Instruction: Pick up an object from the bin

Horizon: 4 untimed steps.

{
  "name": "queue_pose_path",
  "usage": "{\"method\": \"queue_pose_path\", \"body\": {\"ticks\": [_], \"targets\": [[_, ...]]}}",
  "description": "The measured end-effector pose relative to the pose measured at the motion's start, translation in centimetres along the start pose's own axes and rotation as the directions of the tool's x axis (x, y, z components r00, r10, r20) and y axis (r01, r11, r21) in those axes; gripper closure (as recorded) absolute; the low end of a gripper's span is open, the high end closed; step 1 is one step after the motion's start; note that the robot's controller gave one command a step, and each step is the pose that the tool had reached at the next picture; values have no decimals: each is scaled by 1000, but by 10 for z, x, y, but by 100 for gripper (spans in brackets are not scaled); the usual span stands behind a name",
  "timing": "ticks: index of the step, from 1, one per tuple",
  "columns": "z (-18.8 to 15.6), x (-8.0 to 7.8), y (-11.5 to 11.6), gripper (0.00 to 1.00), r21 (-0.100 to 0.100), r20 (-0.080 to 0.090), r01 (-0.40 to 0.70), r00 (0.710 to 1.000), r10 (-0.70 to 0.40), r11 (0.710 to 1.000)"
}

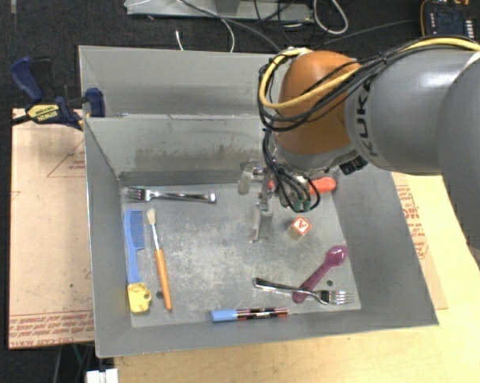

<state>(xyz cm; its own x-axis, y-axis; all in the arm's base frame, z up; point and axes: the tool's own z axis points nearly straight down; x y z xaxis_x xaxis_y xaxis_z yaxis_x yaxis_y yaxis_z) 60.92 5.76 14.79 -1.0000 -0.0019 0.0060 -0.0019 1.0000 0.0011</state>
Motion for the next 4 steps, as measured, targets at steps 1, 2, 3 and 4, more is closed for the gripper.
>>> {"method": "queue_pose_path", "body": {"ticks": [1,2,3,4], "targets": [[-4,-2,0,0,0,7,-2,1000,2,1000],[78,-34,90,0,-5,6,-141,990,141,990],[24,-47,101,0,-1,20,0,1000,0,1000],[77,-35,90,0,-4,8,-136,991,136,991]]}}
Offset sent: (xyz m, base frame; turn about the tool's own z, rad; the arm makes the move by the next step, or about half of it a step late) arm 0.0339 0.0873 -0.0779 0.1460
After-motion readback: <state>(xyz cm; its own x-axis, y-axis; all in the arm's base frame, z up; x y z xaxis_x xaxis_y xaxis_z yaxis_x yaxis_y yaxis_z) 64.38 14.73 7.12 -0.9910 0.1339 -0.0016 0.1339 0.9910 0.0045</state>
